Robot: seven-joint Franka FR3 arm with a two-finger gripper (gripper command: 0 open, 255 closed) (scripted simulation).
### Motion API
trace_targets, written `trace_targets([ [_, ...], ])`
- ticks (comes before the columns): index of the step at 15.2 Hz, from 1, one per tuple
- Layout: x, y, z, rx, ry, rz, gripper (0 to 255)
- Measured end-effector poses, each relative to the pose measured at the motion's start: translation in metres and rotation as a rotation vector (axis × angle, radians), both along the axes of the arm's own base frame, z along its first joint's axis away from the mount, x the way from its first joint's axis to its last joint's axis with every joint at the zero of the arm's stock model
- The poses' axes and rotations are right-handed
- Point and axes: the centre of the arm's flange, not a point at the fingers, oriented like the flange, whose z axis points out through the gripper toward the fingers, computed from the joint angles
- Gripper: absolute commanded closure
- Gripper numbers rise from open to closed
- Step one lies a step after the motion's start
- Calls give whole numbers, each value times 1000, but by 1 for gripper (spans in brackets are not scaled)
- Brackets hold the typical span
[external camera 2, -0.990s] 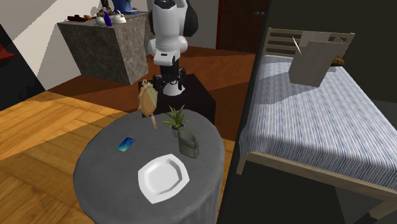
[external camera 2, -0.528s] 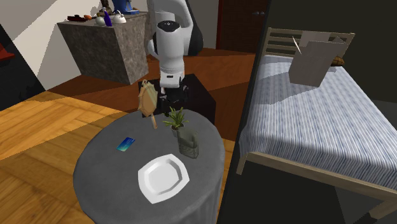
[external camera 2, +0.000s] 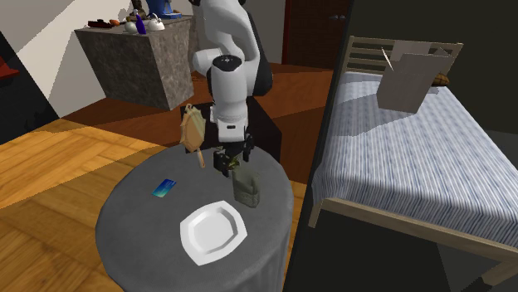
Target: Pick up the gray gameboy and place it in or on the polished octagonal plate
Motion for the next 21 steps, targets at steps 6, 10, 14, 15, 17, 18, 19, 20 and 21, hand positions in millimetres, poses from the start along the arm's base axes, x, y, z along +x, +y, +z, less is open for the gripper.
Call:
trace_targets([
  [6,3,0,-28,0,-1,2,0],
  [10,3,0,-30,0,-1,2,0],
  [14,3,-2,-29,-1,-3,0,255],
  [15,3,-2,-28,-1,-4,0,255],
  [17,3,-2,-28,-1,-4,-1,255],
  [18,4,-2,-28,-1,-4,-1,255],
  [19,4,-2,-28,0,-4,0,255],
  [20,4,-2,-28,0,-4,0,255],
  [21,3,-2,-28,0,-4,0,255],
])
